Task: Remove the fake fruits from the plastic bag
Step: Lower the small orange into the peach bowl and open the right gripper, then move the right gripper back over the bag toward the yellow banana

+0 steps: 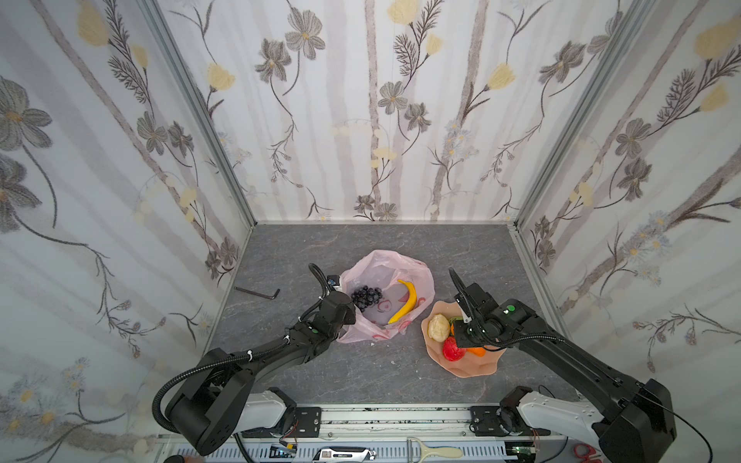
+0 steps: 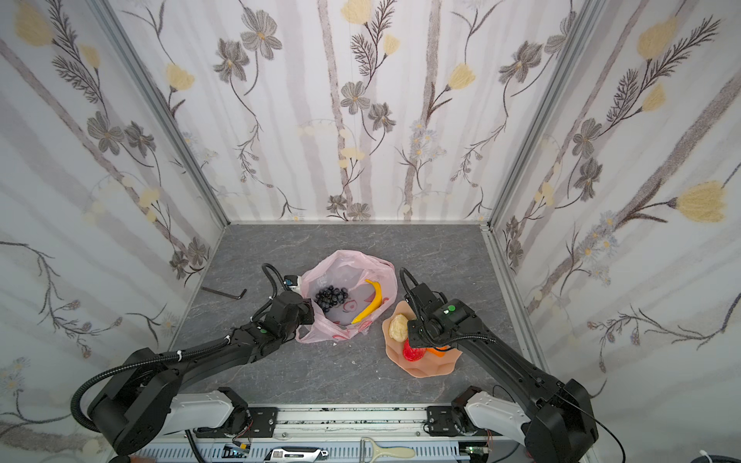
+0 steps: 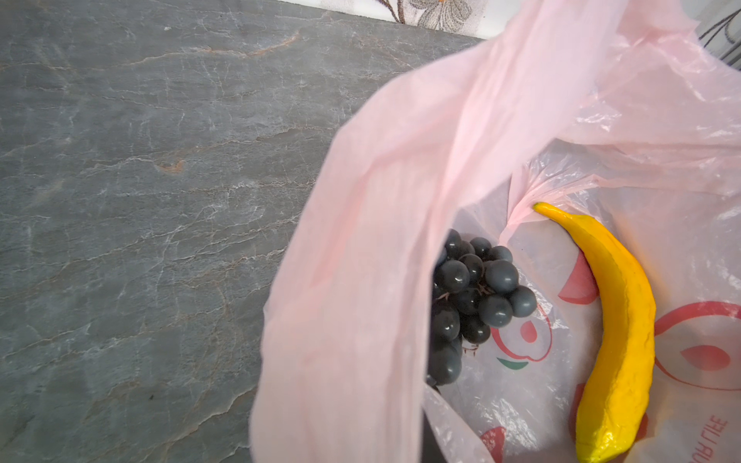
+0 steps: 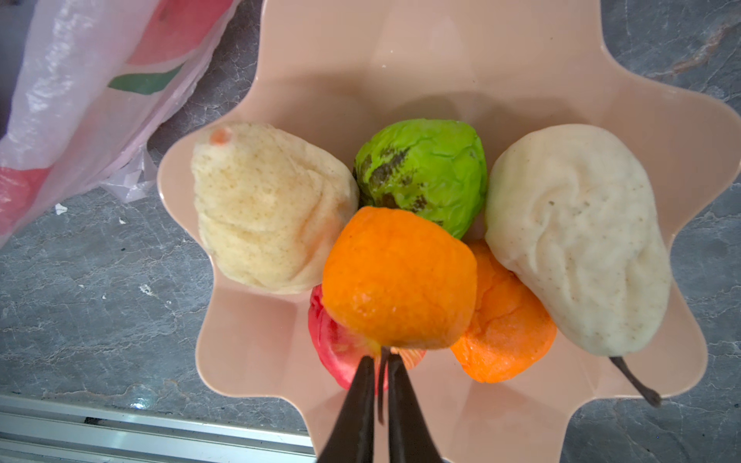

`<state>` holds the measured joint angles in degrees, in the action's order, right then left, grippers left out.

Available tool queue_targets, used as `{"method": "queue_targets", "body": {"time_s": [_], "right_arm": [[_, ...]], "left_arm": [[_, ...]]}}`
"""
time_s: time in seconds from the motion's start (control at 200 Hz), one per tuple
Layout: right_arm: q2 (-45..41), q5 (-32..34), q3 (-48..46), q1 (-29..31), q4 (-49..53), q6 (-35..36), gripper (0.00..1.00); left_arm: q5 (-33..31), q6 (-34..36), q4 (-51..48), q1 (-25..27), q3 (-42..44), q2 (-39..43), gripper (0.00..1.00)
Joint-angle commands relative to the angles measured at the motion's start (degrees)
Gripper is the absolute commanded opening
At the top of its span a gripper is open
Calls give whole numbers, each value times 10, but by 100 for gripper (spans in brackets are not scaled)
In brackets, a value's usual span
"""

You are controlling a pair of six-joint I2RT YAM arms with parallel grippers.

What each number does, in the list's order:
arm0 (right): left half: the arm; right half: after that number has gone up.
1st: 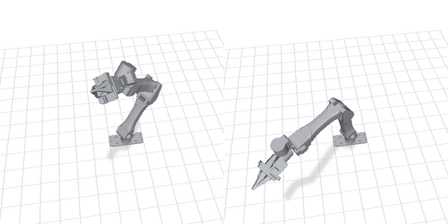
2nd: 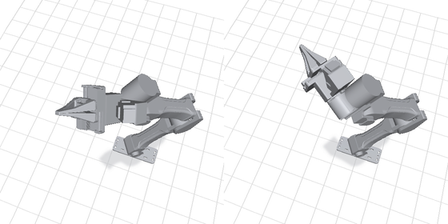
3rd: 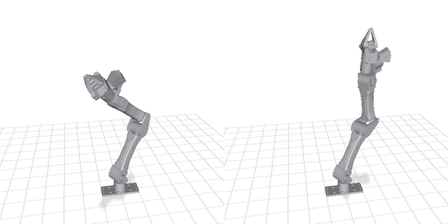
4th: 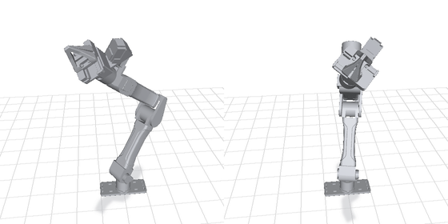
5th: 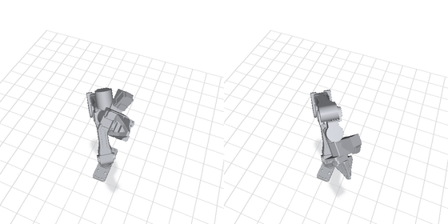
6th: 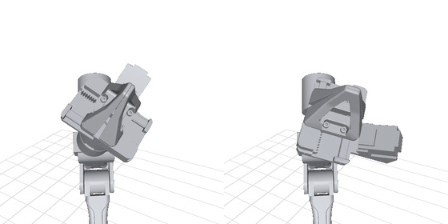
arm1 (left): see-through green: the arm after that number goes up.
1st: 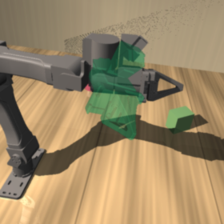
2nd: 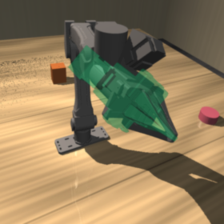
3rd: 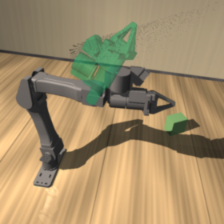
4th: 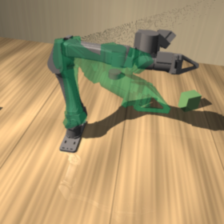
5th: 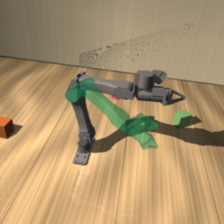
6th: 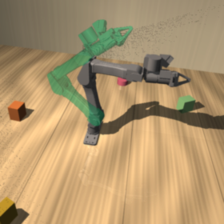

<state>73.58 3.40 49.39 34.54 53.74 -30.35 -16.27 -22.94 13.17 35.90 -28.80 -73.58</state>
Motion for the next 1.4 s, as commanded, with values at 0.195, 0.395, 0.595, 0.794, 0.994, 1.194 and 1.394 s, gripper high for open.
{"method": "queue_targets", "body": {"time_s": [0.195, 0.395, 0.595, 0.794, 0.994, 1.194, 1.394], "right_arm": [[-8, 19, 5, 0, -12, 3, 26], [-24, 35, 20, 0, -5, 4, 35], [-70, 20, 55, 2, -57, 0, 46], [-49, -34, 58, 34, -244, -46, 47], [85, -37, 138, 81, -349, -36, 48], [232, -51, 206, 108, -385, -22, 49], [329, -52, 232, 150, -403, -20, 50]], "left_arm": [[-12, -2, 2, 0, -3, -4, 15], [-11, -2, 2, 0, -3, -5, 15], [-7, -4, 1, 0, -5, 1, 15], [-102, 0, -8, 15, -13, 13, 9], [-128, 4, -28, -10, -75, 3, 0], [-140, -34, -62, -57, -97, 39, 0], [-148, -95, -111, -64, -48, 111, 0]]}}
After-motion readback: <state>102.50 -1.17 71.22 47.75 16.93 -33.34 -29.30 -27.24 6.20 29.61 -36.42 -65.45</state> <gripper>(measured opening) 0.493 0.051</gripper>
